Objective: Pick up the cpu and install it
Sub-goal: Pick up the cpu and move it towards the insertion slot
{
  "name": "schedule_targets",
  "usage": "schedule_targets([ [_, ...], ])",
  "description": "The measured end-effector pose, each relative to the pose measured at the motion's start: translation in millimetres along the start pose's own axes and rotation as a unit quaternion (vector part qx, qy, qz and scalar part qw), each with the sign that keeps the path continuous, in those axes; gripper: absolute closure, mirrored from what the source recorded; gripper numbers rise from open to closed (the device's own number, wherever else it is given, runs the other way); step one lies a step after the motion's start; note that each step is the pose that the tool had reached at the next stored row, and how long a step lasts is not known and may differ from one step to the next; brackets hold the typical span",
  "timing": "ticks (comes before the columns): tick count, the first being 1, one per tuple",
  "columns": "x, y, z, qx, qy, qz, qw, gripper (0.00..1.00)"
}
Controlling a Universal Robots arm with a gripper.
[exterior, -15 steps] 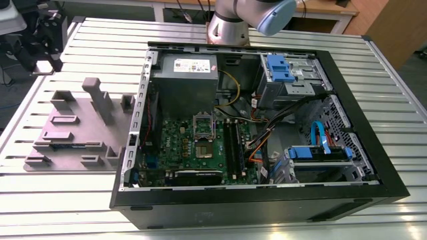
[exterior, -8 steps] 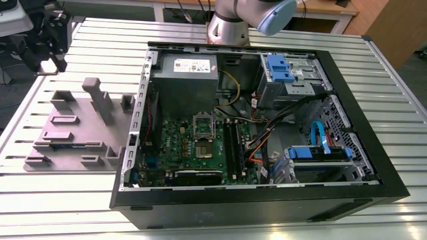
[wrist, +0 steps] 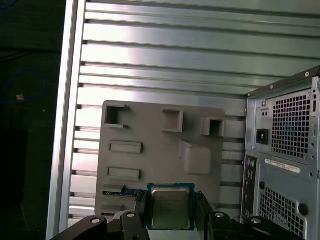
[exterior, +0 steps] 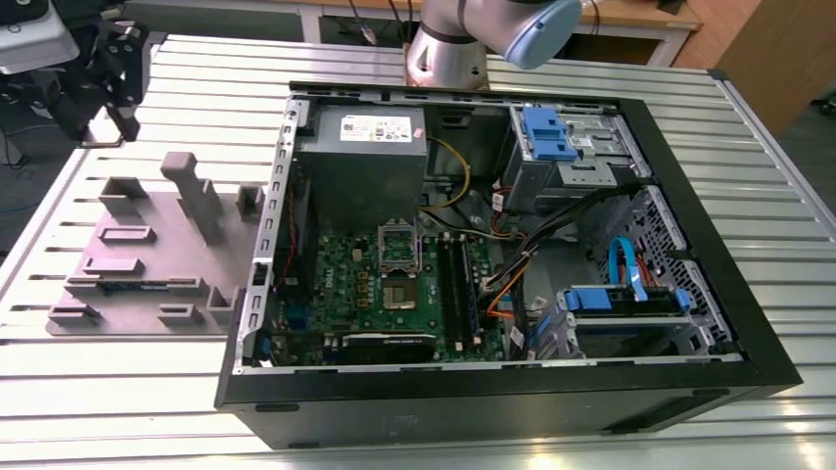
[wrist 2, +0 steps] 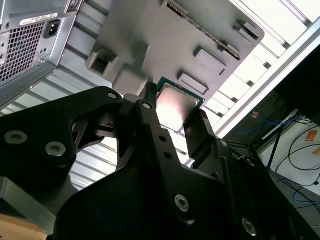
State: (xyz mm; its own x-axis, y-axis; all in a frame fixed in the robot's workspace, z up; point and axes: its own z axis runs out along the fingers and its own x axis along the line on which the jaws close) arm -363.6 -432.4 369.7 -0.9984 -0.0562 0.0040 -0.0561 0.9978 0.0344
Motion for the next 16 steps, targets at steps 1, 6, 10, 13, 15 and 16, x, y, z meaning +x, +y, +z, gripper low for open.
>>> schedule_targets([
  [1,-1.0,-0.1,0.0,0.0,0.0,0.0,1.0,0.53],
  [6,-5.6,-0.3,0.0,0.0,0.0,0.0,1.0,0.53],
  [10,-9.7,-0.6,0.0,0.0,-0.0001,0.0,1.0,0.53],
  [13,-13.9,-0.8,0.0,0.0,0.0,0.0,1.0,0.53],
  [15,-16.4,-0.9,0.0,0.0,0.0,0.0,1.0,0.53],
  [16,-17.8,-1.0,-0.1,0.0,0.0,0.0,1.0,0.53],
])
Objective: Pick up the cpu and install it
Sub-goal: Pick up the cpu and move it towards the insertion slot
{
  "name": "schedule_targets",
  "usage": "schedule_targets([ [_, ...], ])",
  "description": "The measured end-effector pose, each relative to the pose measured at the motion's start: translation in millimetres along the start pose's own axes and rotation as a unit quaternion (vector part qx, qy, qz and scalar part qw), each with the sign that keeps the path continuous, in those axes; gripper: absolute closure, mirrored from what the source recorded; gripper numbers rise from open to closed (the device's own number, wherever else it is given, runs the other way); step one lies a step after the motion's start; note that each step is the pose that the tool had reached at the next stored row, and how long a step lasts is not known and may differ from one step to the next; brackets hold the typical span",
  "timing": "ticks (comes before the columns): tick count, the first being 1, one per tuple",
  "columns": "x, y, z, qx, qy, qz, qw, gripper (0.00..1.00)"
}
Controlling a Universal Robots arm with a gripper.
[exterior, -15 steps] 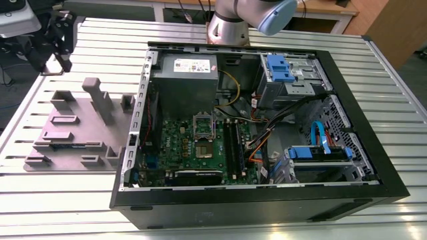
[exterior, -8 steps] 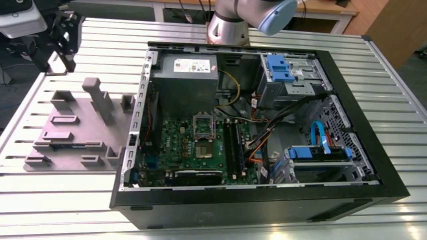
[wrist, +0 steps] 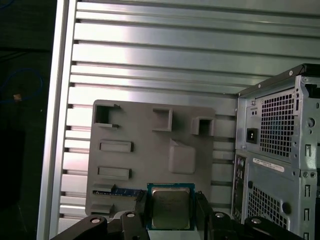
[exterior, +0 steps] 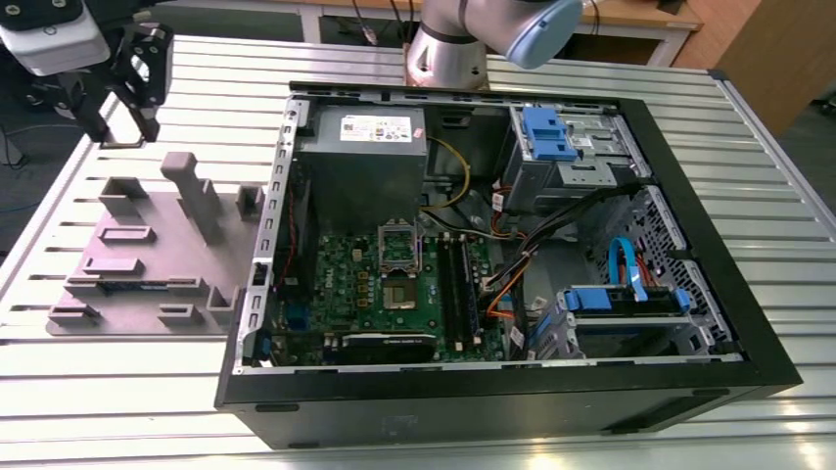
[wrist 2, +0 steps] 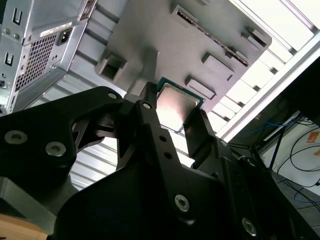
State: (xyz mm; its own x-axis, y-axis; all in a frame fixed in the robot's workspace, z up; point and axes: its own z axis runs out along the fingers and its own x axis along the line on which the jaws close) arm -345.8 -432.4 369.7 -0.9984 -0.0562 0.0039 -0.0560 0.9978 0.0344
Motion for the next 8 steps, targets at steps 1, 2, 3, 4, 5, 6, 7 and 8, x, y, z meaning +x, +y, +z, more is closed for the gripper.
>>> schedule_targets([
  [1,-1.6,-0.1,0.0,0.0,0.0,0.0,1.0,0.53],
  [2,-3.2,-0.3,0.0,0.0,0.0,0.0,1.0,0.53],
  [3,-4.8,-0.4,0.0,0.0,0.0,0.0,1.0,0.53],
  [4,-6.2,-0.5,0.0,0.0,0.0,0.0,1.0,0.53],
  [5,-7.6,-0.6,0.0,0.0,0.0,0.0,1.0,0.53],
  [6,-9.0,-0.7,0.0,0.0,0.0,0.0,1.0,0.53],
  [7,-10.5,-0.8,0.0,0.0,-0.0001,0.0,1.0,0.53],
  [8,-11.9,-0.9,0.0,0.0,0.0,0.0,1.0,0.53],
])
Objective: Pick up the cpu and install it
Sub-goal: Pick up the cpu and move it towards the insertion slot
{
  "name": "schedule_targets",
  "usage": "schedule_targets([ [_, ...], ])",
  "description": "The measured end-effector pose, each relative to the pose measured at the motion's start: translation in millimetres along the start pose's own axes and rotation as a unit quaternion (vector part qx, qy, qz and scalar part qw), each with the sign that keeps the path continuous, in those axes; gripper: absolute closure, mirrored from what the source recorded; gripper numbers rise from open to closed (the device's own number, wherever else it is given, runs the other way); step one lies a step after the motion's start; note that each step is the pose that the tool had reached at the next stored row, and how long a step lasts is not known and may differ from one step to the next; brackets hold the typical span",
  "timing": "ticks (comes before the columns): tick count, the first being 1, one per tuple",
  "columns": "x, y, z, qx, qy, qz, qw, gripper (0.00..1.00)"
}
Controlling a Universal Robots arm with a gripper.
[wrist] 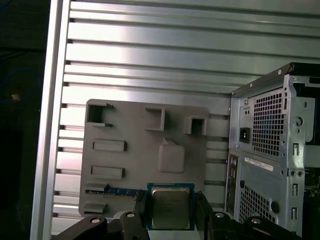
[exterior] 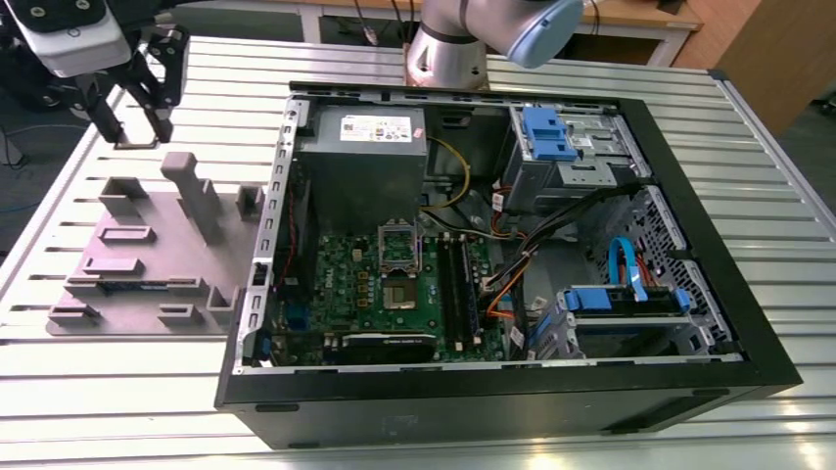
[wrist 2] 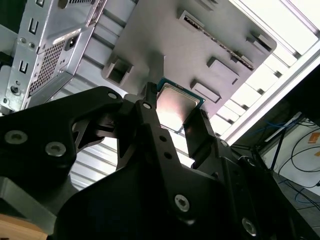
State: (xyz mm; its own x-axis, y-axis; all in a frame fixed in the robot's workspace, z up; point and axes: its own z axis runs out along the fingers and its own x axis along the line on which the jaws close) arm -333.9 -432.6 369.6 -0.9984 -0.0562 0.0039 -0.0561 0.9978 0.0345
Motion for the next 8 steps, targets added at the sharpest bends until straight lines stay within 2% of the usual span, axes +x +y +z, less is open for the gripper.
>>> schedule_targets([
  [8,-11.2,-0.9,-0.1,0.0,0.0,0.0,1.0,0.53],
])
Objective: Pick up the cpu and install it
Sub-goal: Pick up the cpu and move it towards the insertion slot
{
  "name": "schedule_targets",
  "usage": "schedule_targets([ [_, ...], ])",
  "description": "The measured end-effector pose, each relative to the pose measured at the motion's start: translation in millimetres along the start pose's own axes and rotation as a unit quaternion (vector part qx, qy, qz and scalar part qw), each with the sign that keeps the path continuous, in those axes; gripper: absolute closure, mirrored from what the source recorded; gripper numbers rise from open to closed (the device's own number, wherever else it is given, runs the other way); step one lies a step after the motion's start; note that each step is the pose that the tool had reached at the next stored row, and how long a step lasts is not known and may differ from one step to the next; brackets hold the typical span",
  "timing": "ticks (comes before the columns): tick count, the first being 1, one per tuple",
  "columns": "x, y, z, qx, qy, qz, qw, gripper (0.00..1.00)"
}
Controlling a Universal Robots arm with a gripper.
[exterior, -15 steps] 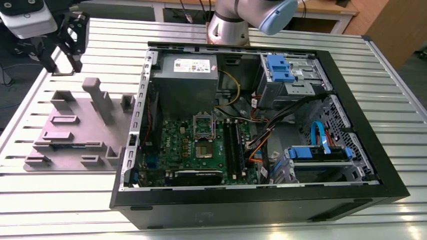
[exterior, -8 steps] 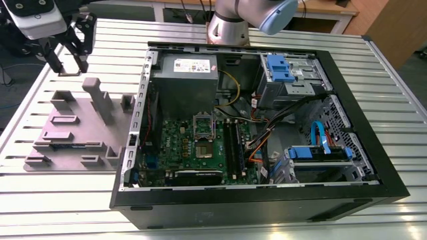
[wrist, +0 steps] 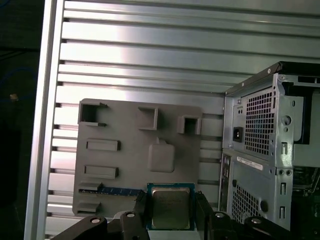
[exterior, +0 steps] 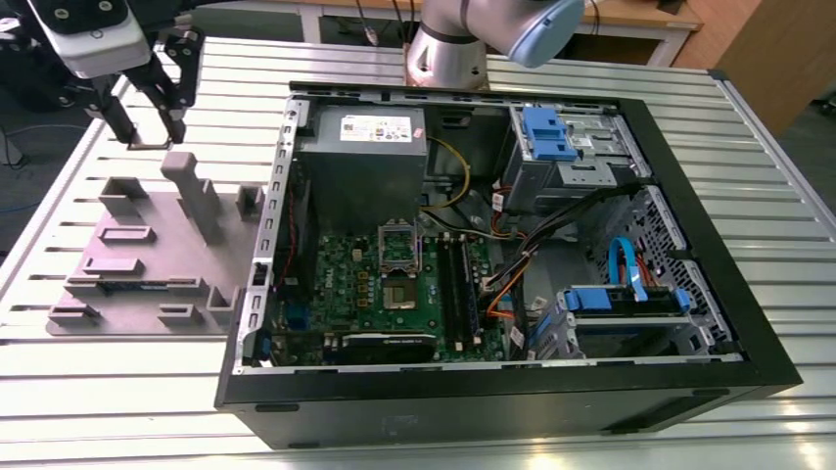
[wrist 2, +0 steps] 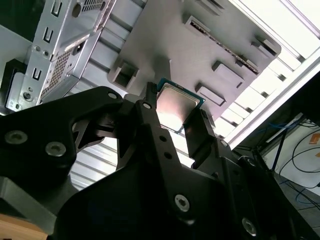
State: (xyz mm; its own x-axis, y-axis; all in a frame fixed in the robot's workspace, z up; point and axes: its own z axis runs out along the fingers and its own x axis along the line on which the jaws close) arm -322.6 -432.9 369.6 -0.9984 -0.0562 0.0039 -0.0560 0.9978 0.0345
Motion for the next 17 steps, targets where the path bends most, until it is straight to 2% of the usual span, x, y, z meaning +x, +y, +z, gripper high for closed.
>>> schedule_targets([
  [17,-23.5,-1.7,-0.1,0.0,0.0,0.0,1.0,0.53],
])
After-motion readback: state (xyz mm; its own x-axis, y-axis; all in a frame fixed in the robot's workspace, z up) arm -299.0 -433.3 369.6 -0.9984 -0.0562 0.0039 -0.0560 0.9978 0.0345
